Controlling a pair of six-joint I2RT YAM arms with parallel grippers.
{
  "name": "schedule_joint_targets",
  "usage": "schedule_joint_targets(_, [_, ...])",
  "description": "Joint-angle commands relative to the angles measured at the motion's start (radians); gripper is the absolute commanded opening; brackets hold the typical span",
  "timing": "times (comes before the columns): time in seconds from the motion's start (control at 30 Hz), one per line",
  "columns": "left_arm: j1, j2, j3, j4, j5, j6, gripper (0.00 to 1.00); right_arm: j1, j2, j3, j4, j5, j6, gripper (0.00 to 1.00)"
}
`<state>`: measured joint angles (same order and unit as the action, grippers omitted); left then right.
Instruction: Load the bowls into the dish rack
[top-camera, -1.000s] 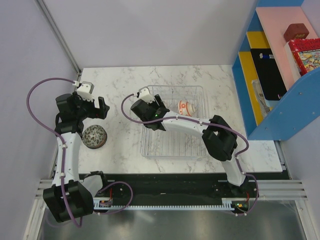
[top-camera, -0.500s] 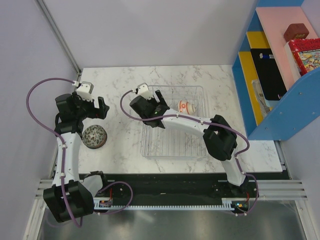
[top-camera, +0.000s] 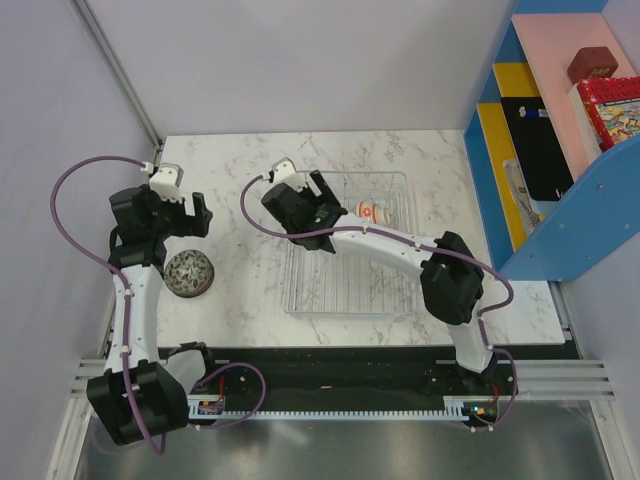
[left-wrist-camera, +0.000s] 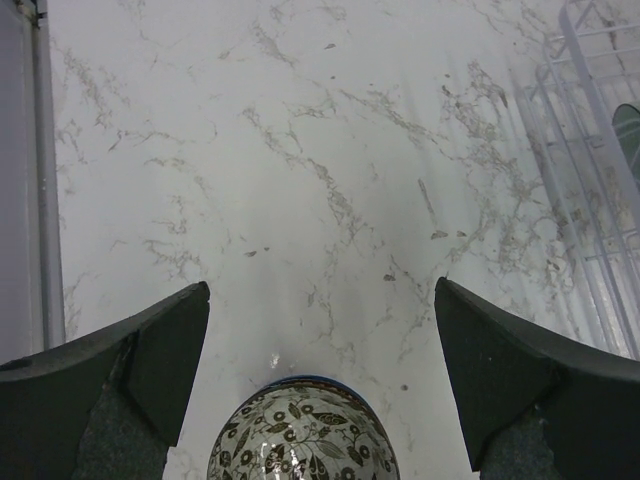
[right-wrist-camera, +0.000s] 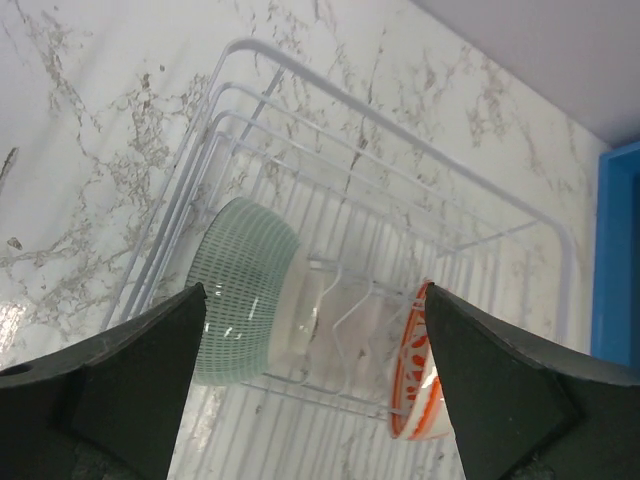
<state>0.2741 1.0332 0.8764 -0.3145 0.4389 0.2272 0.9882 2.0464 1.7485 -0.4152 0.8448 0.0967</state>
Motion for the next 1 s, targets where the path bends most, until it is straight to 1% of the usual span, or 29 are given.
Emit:
schedule_joint_targets(0.0, [0.019, -0.025, 0.038, -0.001, -0.135, 0.061, 1.00, -0.005, -0.178, 0.016, 0.038, -0.001, -0.191, 0.98])
schedule_joint_targets(0.03, [0.022, -0.031, 0.041, -0.011, -0.146, 0.099, 1.00, -0.009, -0.195, 0.002, 0.042, -0.057, -0.218, 0.97])
schedule_joint_targets(0.13, [0.028, -0.061, 0.041, -0.058, -0.160, 0.213, 1.00, -0.011, -0.250, -0.027, 0.036, -0.091, -0.297, 0.97])
schedule_joint_targets(0.2, [0.031, -0.068, 0.050, -0.142, -0.123, 0.294, 1.00, -0.014, -0.284, -0.035, 0.032, -0.096, -0.330, 0.97])
schedule_joint_targets(0.23, [0.036, -0.071, 0.061, -0.174, -0.106, 0.378, 1.00, -0.017, -0.296, -0.038, 0.026, -0.113, -0.342, 0.97])
schedule_joint_targets(0.27, [0.037, -0.073, 0.067, -0.243, -0.091, 0.423, 1.00, -0.020, -0.308, -0.046, 0.024, -0.118, -0.350, 0.98])
schedule_joint_targets(0.3, [0.043, -0.076, 0.073, -0.276, -0.062, 0.498, 1.00, -0.022, -0.333, -0.047, 0.027, -0.122, -0.356, 0.97])
schedule_joint_targets(0.37, [0.051, -0.078, 0.087, -0.343, -0.025, 0.578, 1.00, -0.031, -0.357, -0.063, 0.024, -0.144, -0.361, 0.97])
schedule_joint_targets(0.5, [0.060, -0.061, 0.101, -0.486, -0.009, 0.756, 0.98, -0.042, -0.410, -0.090, 0.024, -0.174, -0.365, 0.97])
schedule_joint_targets(0.67, [0.102, 0.005, 0.116, -0.577, -0.003, 0.856, 0.98, -0.052, -0.437, -0.130, 0.024, -0.208, -0.367, 0.97])
schedule_joint_targets(0.97, [0.224, 0.145, 0.174, -0.591, 0.052, 0.992, 0.96, -0.059, -0.459, -0.144, 0.021, -0.233, -0.370, 0.97])
